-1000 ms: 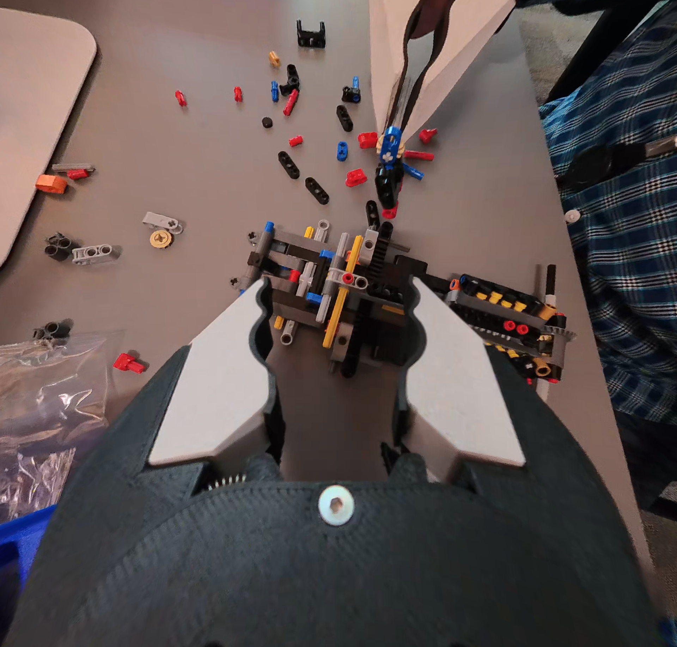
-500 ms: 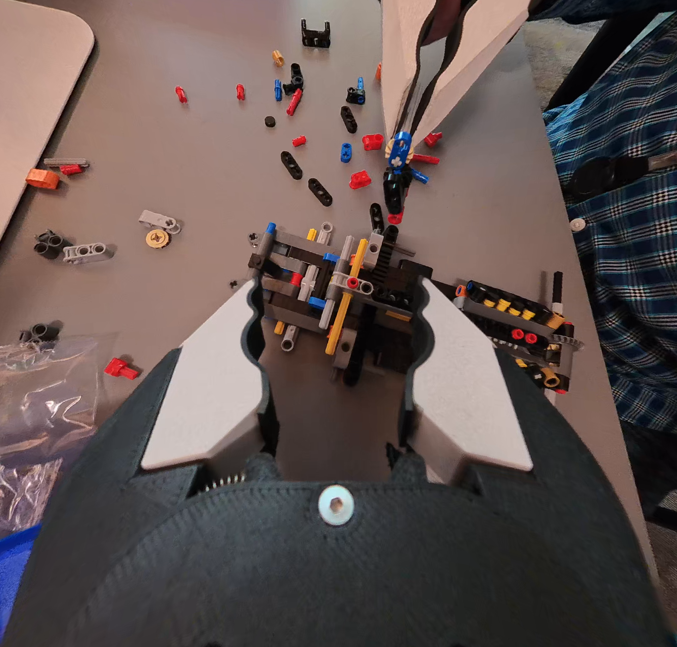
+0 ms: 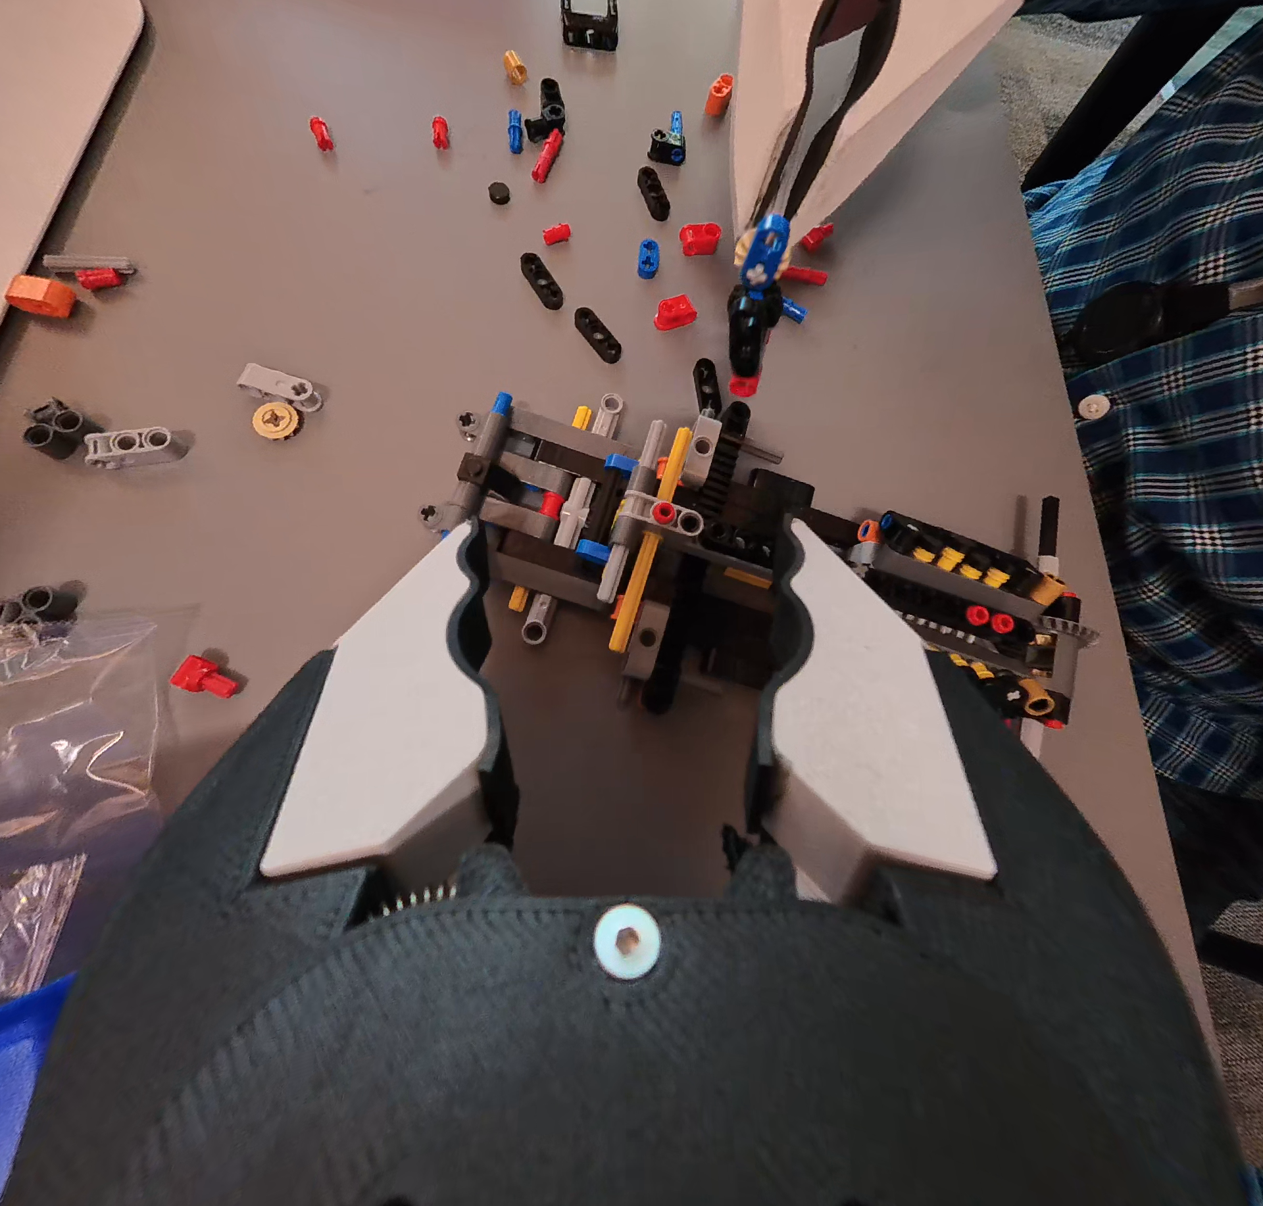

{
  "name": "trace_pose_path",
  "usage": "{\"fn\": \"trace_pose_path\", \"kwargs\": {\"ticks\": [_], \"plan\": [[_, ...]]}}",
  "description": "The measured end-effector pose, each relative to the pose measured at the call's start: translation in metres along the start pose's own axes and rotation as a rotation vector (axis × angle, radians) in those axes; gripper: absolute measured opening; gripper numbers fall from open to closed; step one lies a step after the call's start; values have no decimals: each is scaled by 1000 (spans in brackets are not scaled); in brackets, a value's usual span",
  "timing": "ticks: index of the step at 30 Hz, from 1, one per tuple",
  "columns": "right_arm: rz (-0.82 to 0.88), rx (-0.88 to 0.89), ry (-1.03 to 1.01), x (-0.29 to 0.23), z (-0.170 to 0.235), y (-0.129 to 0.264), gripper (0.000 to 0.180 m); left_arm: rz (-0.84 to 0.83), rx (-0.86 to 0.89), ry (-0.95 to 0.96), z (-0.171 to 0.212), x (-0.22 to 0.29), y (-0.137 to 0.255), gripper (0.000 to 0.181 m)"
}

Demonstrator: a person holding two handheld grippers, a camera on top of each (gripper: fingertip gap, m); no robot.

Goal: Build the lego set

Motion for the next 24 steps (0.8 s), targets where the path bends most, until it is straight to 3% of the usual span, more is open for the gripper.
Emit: {"fn": "trace_pose_path", "kwargs": {"ticks": [24], "plan": [[73,-88,90,5,16,-12,1,34,-5,24,2,3,-3,82]]}}
Point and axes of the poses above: each gripper's, where its closed fingertips meet, y back along the fingers, z out of its underside, x = y × z across the jaws, the point moved 2 cm from there along y, back along the fingers, and after that the axes turned 3 degrees about -z, right-handed, at the moved point
